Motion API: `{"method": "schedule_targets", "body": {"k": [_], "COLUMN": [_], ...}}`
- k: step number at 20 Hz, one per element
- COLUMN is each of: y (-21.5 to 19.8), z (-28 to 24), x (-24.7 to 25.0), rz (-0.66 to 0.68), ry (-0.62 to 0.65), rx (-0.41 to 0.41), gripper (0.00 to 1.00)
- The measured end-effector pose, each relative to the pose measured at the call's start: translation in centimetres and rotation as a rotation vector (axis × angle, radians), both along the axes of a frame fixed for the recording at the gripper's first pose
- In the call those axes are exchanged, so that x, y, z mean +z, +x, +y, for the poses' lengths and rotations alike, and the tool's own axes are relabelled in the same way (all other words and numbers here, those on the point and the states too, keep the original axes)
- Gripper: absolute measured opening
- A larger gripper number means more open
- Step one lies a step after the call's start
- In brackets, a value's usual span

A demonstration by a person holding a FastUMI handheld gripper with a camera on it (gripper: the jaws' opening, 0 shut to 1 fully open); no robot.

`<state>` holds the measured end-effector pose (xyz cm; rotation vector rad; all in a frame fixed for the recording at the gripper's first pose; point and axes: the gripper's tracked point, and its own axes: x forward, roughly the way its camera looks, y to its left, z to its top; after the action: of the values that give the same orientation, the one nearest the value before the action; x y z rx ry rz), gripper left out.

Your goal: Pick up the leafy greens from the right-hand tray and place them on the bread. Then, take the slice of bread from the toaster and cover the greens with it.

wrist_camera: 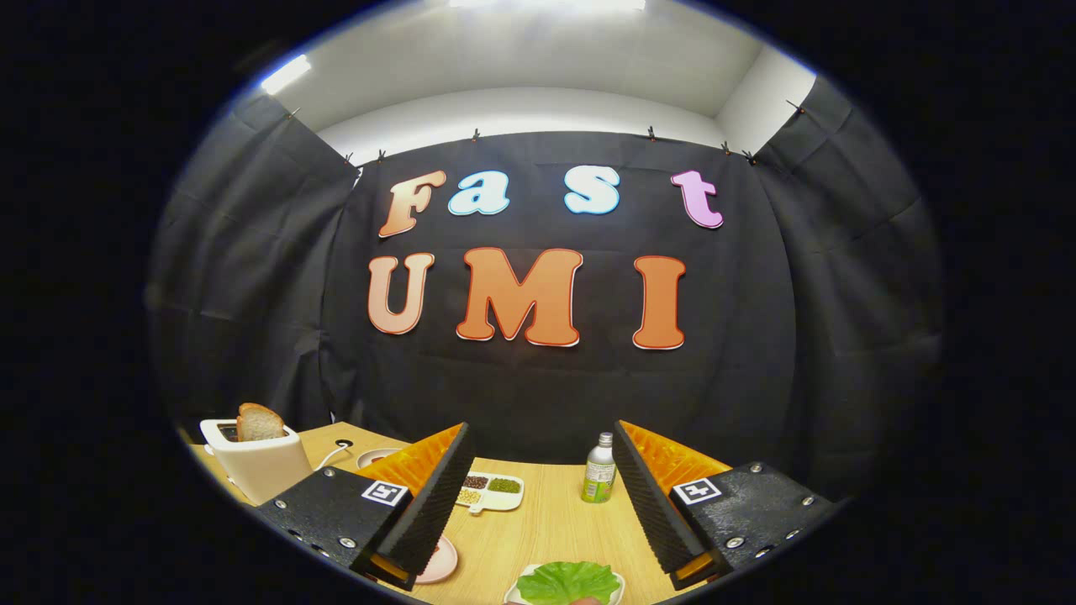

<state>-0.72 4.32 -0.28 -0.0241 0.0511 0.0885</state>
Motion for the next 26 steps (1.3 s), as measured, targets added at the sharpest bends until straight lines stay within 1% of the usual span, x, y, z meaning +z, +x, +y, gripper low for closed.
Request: {"method": "schedule_targets", "body": {"k": [4,8,10,11,14,19,22,24,26], "y": [-0.1,0.1,0.1,0.0,-0.4,-0.7,-1.8,-2.2,-2.4], "z": [-0.4,-1.7,-1.6,-1.3,-0.9,-1.3,-1.0,-1.2,-1.7], "x": [-0.1,-2.3,-3.6,-4.2,-7.1,-12.1,-16.3,-18.8,-20.5], "rz": [0.034,0.136,0.192,0.225,0.368,0.579,0.733,0.827,0.885], "ry": [0.018,0.005,0.005,0.008,0.036,0.045,0.029,0.048,0.038], "rx": [0.007,-0.012,0.007,0.031,0.078,0.113,0.178,0.188,0.184], "gripper": [0.99,0.99,0.99,0.99,0.99,0.99,0.99,0.99,0.99]}}
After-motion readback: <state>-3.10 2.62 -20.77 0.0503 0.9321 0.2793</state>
